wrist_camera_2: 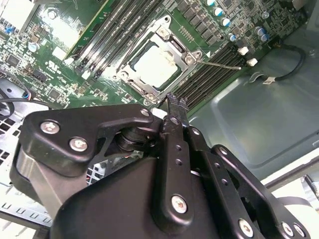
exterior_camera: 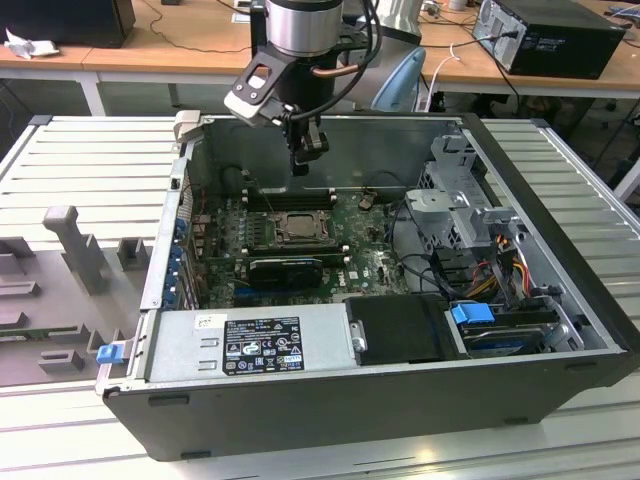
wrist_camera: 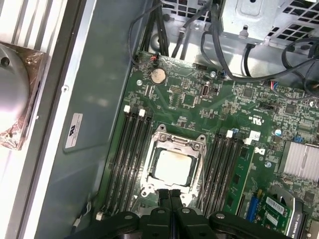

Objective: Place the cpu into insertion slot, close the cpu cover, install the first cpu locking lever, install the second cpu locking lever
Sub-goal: 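Install the first cpu locking lever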

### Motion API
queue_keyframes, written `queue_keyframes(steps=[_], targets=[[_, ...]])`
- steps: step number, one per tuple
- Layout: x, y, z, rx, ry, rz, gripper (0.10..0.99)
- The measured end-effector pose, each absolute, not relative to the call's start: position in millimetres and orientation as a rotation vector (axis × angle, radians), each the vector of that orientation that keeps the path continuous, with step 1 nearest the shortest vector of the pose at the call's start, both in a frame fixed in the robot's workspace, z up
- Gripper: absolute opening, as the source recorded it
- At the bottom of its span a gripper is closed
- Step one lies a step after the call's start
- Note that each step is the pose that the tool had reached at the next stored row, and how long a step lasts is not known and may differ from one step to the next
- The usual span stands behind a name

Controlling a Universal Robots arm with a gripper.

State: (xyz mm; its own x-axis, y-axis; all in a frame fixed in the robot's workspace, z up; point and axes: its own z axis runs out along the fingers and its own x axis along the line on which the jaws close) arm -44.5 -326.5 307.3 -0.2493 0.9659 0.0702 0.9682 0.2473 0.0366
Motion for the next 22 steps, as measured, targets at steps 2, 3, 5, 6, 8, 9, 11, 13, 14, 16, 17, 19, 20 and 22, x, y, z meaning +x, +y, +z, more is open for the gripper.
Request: queue_keyframes(steps=[2,3,5,6,8,9,11,13,14,16,17,19,20,22], targets=[[-44.5,-326.5,307.4,-1.894,-2.462,-0.112,0.106],[-44.5,-326.5,307.4,-1.889,-2.465,-0.112,0.106],[-44.5,-326.5,307.3,-1.874,-2.476,-0.111,0.106],[-44.5,-326.5,307.3,-1.870,-2.479,-0.111,0.106],[-44.5,-326.5,307.4,-1.861,-2.485,-0.111,0.106],[-44.5,-326.5,307.3,-1.857,-2.488,-0.111,0.106],[-44.5,-326.5,307.3,-1.849,-2.494,-0.111,0.106],[-44.5,-326.5,307.4,-1.840,-2.501,-0.111,0.106],[-44.5,-326.5,307.3,-1.834,-2.505,-0.110,0.106],[-44.5,-326.5,307.3,-1.818,-2.516,-0.110,0.106],[-44.4,-326.5,307.3,-1.807,-2.524,-0.110,0.106],[-44.5,-326.5,307.4,-1.783,-2.540,-0.109,0.106],[-44.4,-326.5,307.3,-1.768,-2.550,-0.109,0.106],[-44.5,-326.5,307.3,-1.728,-2.576,-0.108,0.106]])
